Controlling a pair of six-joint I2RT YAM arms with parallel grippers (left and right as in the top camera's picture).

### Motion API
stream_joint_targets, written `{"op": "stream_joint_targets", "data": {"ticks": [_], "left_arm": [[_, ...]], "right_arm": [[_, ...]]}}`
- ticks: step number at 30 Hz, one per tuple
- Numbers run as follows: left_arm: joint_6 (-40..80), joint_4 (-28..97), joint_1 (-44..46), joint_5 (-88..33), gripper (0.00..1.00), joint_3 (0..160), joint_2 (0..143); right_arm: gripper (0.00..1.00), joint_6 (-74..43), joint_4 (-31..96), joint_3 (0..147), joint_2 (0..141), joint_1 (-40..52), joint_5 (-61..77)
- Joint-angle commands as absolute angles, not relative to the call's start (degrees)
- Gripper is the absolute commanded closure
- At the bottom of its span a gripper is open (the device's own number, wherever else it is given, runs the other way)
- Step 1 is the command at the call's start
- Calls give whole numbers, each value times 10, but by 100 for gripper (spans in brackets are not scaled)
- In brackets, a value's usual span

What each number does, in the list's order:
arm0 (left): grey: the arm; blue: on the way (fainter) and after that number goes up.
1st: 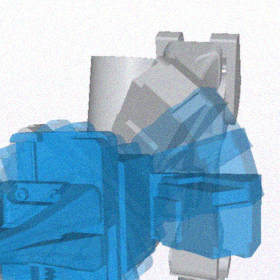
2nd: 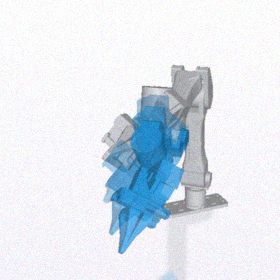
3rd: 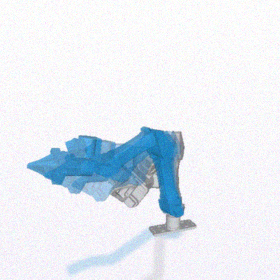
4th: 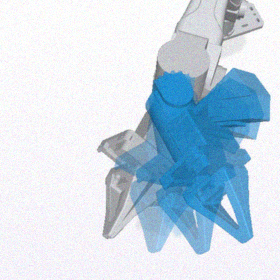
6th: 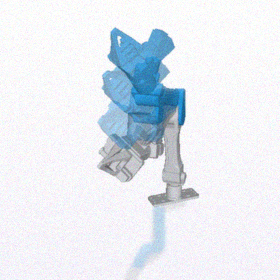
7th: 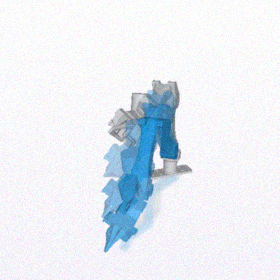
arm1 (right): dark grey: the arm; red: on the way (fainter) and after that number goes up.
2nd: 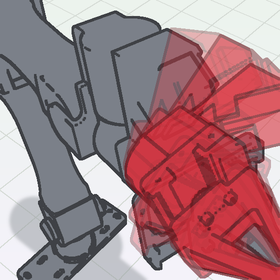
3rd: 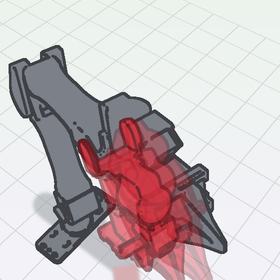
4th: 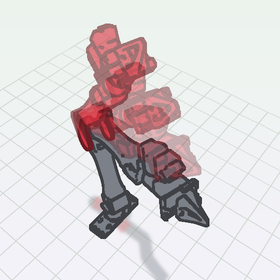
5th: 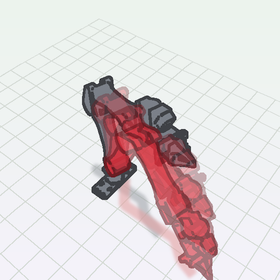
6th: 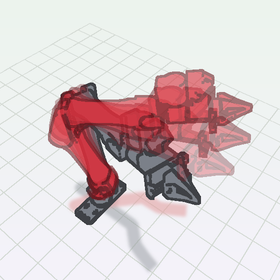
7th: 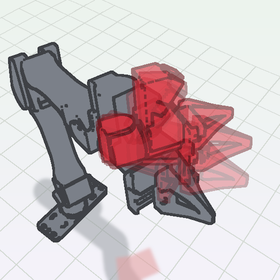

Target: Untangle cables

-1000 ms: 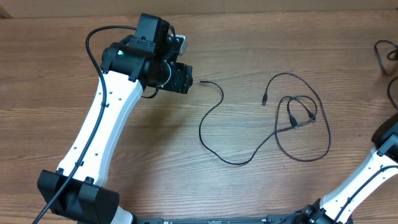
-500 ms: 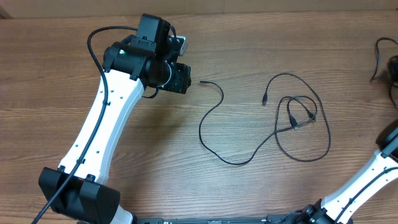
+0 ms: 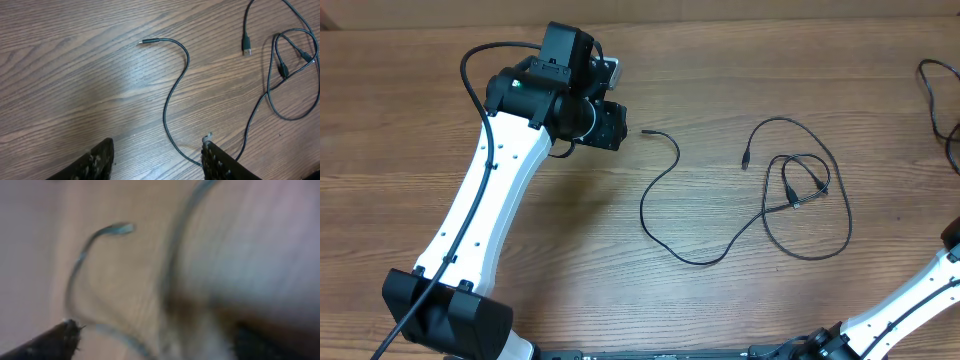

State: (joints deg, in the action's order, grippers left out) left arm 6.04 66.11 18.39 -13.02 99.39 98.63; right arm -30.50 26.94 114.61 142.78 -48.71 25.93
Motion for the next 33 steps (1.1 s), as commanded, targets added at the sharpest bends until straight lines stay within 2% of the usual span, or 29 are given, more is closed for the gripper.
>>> {"op": "stream_joint_targets", "data": {"ticks": [1,6,9,14,19,21,26,33], "left_arm": [[68,658,189,-127,43,990,991],[65,658,189,-127,44,990,991],[64,657,189,-127,44,990,991],[64,655,189,-127,44,990,991],[62,651,189,-127,43,990,991],[62,651,189,-126,43,990,991],[44,644,189,-127,43,990,991],[42,663,189,-127,44,989,991]], "right_arm": [[0,-264,245,1167,1433,-481,472],[0,-381,252,1234,1410,-478,494],[0,-474,288,1260,1381,-476,451],[0,-638,434,1263,1344,-476,347],[0,-771,620,1254,1345,-475,206],[0,-809,659,1254,1345,-475,191],[0,-842,745,1254,1345,-475,202],[0,-839,821,1254,1345,-486,56]]}}
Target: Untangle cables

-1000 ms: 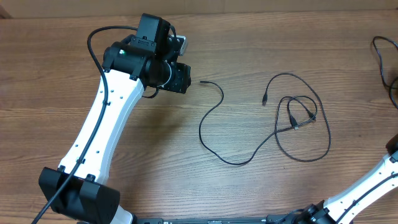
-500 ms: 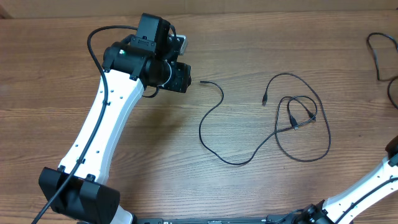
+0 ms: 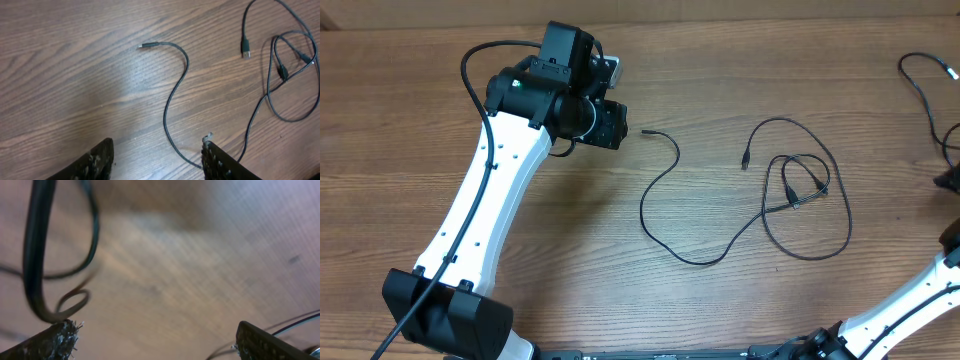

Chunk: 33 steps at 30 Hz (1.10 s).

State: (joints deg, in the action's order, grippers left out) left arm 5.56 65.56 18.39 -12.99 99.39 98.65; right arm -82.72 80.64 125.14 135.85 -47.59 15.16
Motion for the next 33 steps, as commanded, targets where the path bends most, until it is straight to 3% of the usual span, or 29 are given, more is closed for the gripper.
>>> {"op": "stream_joint_targets", "data": {"ticks": [1,5,8,16,17,18,19,20,26,33], "left_arm": [[42,662,189,-127,44,988,991],[37,655,189,-126,43,982,992],[38,648,189,-125,43,976,993],[38,624,189,-131,44,949,993],[38,627,189,-131,44,948,993],[38,630,189,-131,44,946,993],[38,632,189,-131,44,945,993],[38,633,189,-131,44,945,993],[38,626,189,-131,43,945,993],[38,628,191,-142,44,945,993]], "right_arm": [[0,-826,829,1254,1345,-491,48],[4,-771,856,1255,1345,-511,49],[12,-728,878,1258,1344,-523,74],[14,-694,920,1308,1343,-549,160],[21,-694,905,1309,1343,-553,147],[34,-693,891,1309,1344,-557,122],[55,-693,879,1308,1345,-561,83],[96,-693,874,1306,1345,-564,58],[96,-693,805,1283,1345,-567,-100],[96,-689,691,1207,1346,-547,-145]]}}
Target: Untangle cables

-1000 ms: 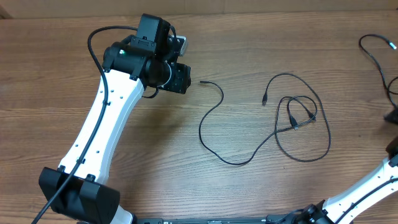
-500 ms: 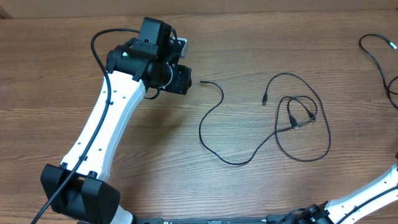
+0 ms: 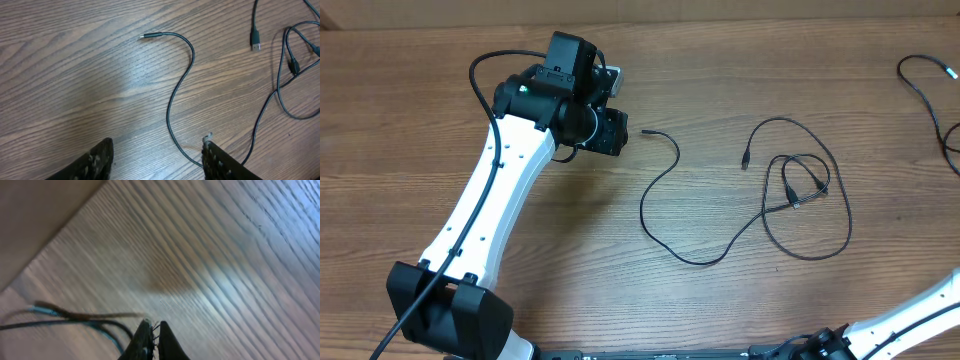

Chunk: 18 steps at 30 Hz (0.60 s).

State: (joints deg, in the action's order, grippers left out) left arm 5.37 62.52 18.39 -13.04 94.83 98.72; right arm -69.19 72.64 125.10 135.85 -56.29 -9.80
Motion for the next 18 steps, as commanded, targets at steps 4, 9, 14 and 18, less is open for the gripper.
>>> {"op": "stream_joint_targets", "data": {"ticks": [4,9,14,18], "left_arm": [[38,630,197,-147,43,945,993],[38,630,203,-147,43,945,993],[39,632,206,-150,43,945,993],[48,635,212,-151,43,945,993]], "right_arm": [[96,-689,626,1148,1346,-542,-145],[96,-689,536,1080,1347,-537,-137],[96,-689,443,1040,1349,-521,-95],[96,-687,380,1034,1359,-492,-65]]}}
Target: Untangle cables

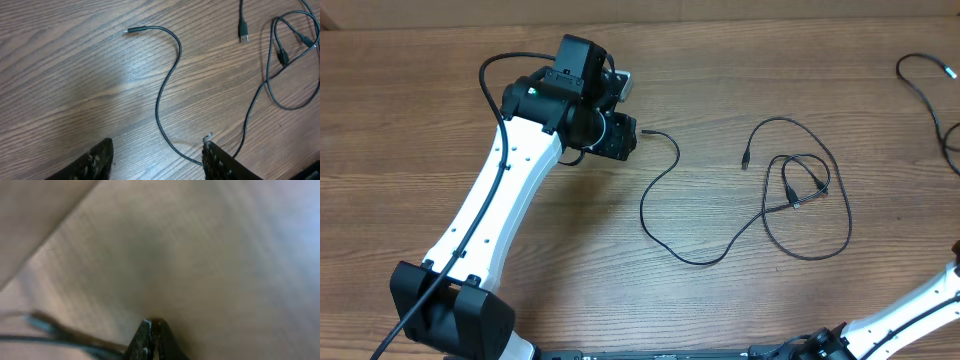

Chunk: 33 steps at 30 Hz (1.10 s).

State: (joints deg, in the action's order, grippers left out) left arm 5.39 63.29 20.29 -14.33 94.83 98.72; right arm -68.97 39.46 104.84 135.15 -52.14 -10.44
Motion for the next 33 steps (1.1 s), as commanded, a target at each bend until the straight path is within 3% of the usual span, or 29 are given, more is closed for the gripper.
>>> {"op": "stream_joint_targets", "data": {"ticks": [1,14,21,29,33], "left_arm": [[49,635,215,-150,43,945,993],[65,647,225,-151,41,945,993],[64,658,225,-148,41,945,993],[64,640,225,-148,41,945,993],[64,643,225,-149,48,945,993]], "right_arm": [[96,-687,367,1034,1363,-481,-61],[96,-686,204,1035,1377,-345,-98],[96,-635,195,1036,1377,-345,-136],[96,-595,227,1101,1343,-360,41],[96,-595,291,1155,1304,-353,79]]}}
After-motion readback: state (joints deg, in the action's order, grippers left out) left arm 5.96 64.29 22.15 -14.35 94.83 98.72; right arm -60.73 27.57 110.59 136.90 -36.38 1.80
